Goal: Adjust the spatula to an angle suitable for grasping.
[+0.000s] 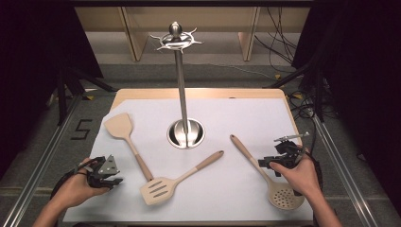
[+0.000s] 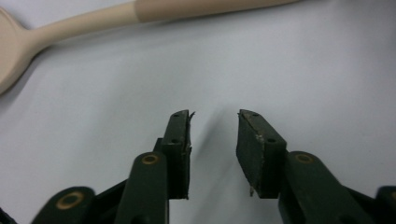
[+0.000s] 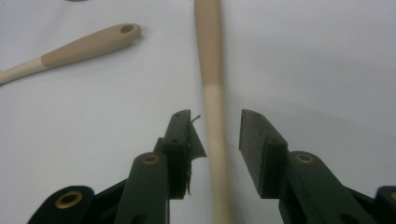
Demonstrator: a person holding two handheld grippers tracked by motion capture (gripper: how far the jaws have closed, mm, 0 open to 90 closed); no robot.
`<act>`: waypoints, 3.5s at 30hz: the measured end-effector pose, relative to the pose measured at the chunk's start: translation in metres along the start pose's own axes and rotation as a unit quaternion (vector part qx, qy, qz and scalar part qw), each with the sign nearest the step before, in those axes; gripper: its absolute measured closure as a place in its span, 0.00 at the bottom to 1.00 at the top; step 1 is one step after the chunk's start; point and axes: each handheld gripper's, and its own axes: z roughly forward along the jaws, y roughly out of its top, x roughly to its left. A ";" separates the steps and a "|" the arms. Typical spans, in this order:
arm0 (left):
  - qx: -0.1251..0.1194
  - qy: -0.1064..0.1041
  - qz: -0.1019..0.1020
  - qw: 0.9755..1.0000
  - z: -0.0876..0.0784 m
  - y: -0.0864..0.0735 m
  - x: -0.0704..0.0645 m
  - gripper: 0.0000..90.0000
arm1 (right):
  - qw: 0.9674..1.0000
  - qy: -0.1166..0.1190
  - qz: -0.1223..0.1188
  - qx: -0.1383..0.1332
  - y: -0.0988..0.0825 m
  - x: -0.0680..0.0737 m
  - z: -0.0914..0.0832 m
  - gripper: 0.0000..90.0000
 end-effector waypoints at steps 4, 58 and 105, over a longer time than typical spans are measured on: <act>0.046 -0.014 0.024 0.999 0.002 0.010 0.000 0.89 | 1.000 -0.005 -0.007 0.018 -0.001 -0.003 -0.002 0.74; 0.097 -0.087 0.208 0.969 0.071 0.133 0.083 0.44 | 1.000 0.012 -0.015 -0.010 0.009 0.007 -0.002 0.75; 0.114 -0.015 0.071 0.991 0.031 0.115 0.091 0.86 | 1.000 0.005 -0.006 -0.015 0.008 0.008 -0.005 0.75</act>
